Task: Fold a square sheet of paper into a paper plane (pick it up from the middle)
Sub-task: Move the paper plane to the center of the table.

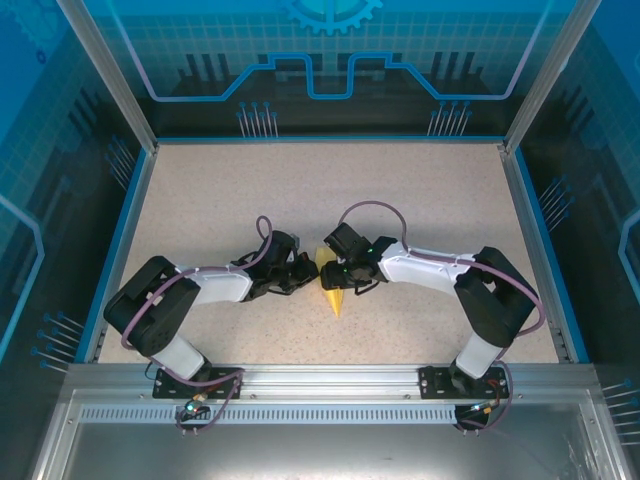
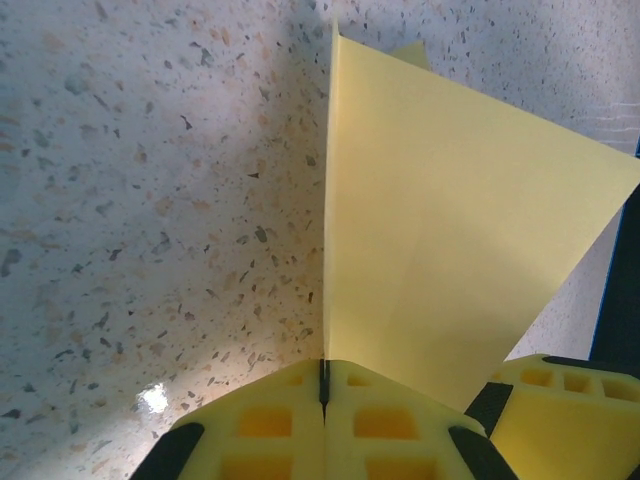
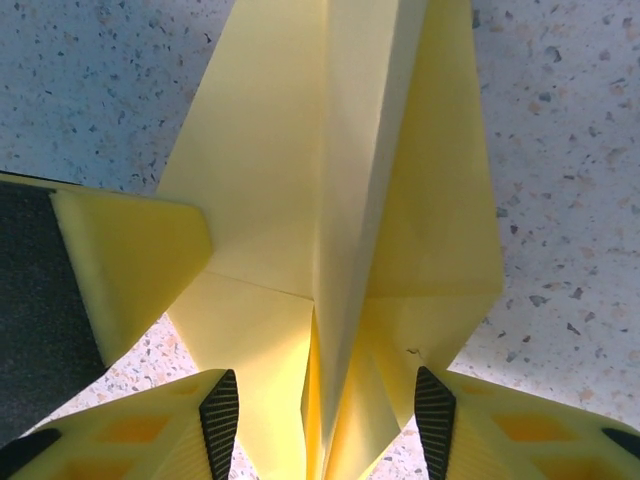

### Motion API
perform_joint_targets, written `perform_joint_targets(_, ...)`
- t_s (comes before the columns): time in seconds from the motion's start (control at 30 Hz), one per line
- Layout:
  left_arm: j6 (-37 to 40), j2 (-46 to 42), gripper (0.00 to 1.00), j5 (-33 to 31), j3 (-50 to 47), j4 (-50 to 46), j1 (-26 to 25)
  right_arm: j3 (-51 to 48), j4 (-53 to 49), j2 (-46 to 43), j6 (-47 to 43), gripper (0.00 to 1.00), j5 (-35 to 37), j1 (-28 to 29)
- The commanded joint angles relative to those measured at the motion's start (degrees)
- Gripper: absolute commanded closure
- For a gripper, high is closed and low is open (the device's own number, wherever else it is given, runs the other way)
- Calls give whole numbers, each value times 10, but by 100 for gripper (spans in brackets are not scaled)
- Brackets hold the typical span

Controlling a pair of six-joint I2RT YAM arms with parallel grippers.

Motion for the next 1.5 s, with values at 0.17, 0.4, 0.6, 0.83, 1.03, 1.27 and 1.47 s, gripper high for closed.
perform_joint_targets(0.17,-2,4,100,-10,-5,-10,3,-22,22,10,23,48,-32,14)
perform_joint_targets(0.4,-3,10,100,-13,-6,-5,3,-30,21,15,54,55,-20,21)
perform_joint_targets(0.6,-1,5,100,-11,-7,-11,3,-23,23,32,91,62,6,31)
perform_joint_targets(0.83,-1,5,100,-10,-9,-9,2,-19,11,45,115,74,37,38)
perform_joint_targets(1.03,5,-9,91,-19,-4,-30,3,-10,0,53,114,87,42,39)
perform_joint_targets(1.27,27,-79,43,-98,35,-178,10,-2,-67,2,89,91,109,30)
perform_joint_targets(1.47,38,-116,12,-203,78,-323,15,-18,-85,-18,56,91,139,-5)
